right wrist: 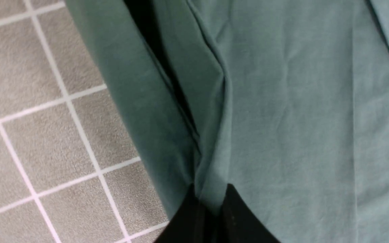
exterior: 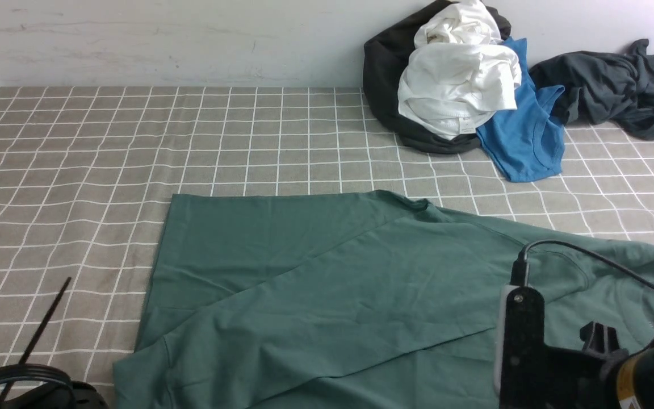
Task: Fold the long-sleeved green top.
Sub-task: Use both arms simultaneously to clamp the lower edge of the clothing fabric, then use both arms to drag the lower edge of the fabric forward and fold it over the upper edge
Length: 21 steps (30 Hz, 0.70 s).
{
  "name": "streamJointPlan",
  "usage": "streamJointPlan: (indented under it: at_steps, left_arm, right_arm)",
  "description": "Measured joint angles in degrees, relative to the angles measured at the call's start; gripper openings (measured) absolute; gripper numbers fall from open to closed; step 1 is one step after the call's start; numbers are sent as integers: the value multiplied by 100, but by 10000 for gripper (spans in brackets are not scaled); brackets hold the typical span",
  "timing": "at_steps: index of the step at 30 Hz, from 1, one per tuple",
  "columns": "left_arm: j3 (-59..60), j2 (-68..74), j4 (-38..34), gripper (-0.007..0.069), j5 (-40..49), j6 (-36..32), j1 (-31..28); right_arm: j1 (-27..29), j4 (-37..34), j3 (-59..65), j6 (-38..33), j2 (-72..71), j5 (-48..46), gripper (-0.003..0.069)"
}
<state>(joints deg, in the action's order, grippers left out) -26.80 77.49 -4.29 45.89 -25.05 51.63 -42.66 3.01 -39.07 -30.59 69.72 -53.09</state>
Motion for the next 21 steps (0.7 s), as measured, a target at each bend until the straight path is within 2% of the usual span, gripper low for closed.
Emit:
streamJointPlan:
  at_steps: [3, 5, 7, 8, 9, 11, 13, 17, 21]
  left_arm:
    - [0, 77, 56, 538, -132, 58, 0]
    - [0, 92, 222, 486, -297, 294, 0]
    - [0, 86, 429, 396, -325, 640, 0]
    - [0, 86, 429, 386, -325, 674, 0]
    - [0, 55, 584, 293, -299, 953, 0]
    - [0, -6, 731, 158, -197, 1242, 0]
    - [0, -87, 843, 52, -78, 1411, 0]
    - [-201, -150, 938, 2, 374, 1463, 0]
    - [-754, -149, 1148, 7, 996, 1457, -113]
  right_arm:
    - [14, -69, 0, 0, 0, 0, 8]
    - [14, -94, 0, 0, 0, 0, 8]
    - [14, -94, 0, 0, 0, 0, 8]
    - [14, -94, 0, 0, 0, 0, 8]
    - [14, -94, 0, 0, 0, 0, 8]
    - [14, -94, 0, 0, 0, 0, 8]
    - [14, -88, 0, 0, 0, -5, 8]
    - [14, 16, -35, 0, 0, -69, 8]
    - [33, 315, -230, 0, 0, -181, 8]
